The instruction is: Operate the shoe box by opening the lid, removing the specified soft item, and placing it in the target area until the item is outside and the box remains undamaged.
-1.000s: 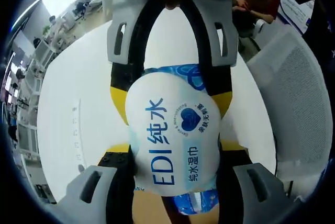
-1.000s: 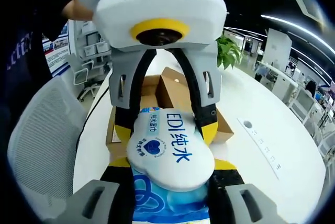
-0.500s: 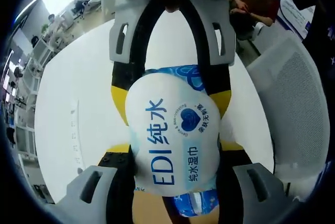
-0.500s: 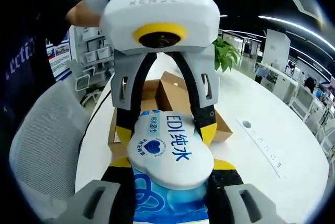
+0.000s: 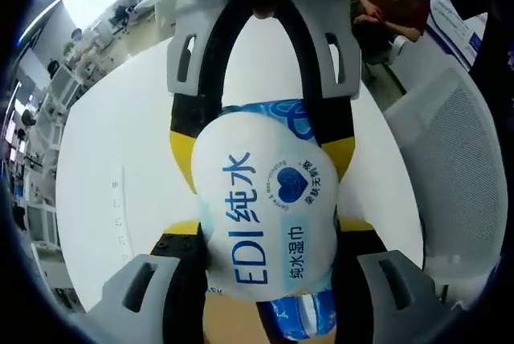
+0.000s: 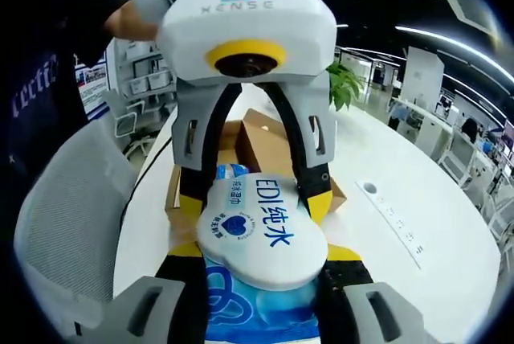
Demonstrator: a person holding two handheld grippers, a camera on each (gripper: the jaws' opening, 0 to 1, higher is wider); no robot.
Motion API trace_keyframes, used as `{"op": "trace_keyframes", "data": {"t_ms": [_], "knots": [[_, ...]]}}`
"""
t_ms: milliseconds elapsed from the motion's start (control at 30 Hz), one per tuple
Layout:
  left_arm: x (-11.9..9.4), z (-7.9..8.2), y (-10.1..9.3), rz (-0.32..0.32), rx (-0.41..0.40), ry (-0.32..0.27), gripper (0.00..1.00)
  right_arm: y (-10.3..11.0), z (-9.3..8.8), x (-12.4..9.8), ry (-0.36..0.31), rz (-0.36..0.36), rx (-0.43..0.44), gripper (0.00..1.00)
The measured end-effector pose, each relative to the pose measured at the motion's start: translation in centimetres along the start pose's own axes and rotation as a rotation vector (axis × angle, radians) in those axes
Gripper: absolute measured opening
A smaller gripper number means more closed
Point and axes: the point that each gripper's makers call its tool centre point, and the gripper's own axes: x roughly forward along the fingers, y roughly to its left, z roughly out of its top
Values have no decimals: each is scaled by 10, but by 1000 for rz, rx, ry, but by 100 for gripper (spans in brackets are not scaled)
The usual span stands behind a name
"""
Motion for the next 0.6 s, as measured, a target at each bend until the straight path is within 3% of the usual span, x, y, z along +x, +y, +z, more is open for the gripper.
{"op": "trace_keyframes", "data": {"t_ms": [600], "knots": [[35, -17, 0, 14, -70, -4, 62, -3, -27, 22, 27, 64, -47, 47]]}}
